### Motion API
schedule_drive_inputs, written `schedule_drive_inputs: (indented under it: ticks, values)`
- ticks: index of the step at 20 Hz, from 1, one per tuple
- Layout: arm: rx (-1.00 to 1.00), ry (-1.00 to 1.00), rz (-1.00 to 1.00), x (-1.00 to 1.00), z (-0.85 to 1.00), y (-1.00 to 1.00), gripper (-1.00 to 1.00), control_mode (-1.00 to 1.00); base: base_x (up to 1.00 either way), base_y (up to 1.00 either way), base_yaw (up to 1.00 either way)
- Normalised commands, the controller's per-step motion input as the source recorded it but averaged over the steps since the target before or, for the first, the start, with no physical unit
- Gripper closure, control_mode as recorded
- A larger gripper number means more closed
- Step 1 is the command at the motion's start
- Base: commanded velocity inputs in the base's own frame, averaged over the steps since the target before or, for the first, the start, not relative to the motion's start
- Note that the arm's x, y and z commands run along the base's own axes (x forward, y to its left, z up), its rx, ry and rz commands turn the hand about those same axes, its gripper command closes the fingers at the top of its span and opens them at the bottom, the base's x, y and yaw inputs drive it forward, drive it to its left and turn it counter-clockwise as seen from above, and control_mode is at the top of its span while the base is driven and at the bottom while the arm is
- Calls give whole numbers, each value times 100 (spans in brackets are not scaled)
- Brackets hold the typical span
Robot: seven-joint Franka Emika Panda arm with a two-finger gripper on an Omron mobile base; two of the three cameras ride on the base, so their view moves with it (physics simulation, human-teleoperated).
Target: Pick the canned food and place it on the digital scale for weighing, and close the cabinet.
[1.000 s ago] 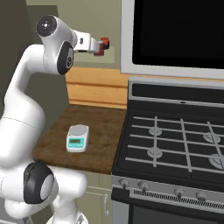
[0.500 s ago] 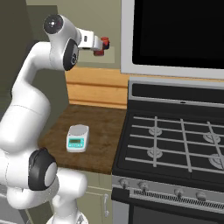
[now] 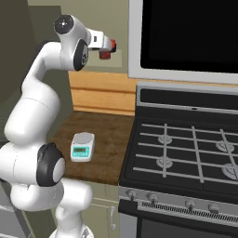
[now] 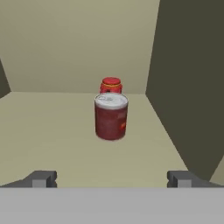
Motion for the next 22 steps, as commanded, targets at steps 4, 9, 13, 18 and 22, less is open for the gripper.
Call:
schedule_drive_inputs:
  ticks: [4, 9, 13, 18, 22]
  values:
    - [0, 0, 0, 38, -1, 0, -100, -100, 0, 0, 0]
    - [0, 0, 0, 34, -7, 0, -100, -100, 0, 0, 0]
    - [0, 0, 0, 28, -10, 0, -100, -100, 0, 0, 0]
    - [0, 0, 0, 28, -7, 0, -100, -100, 0, 0, 0]
    - [0, 0, 0, 34, -7, 0, -100, -100, 0, 0, 0]
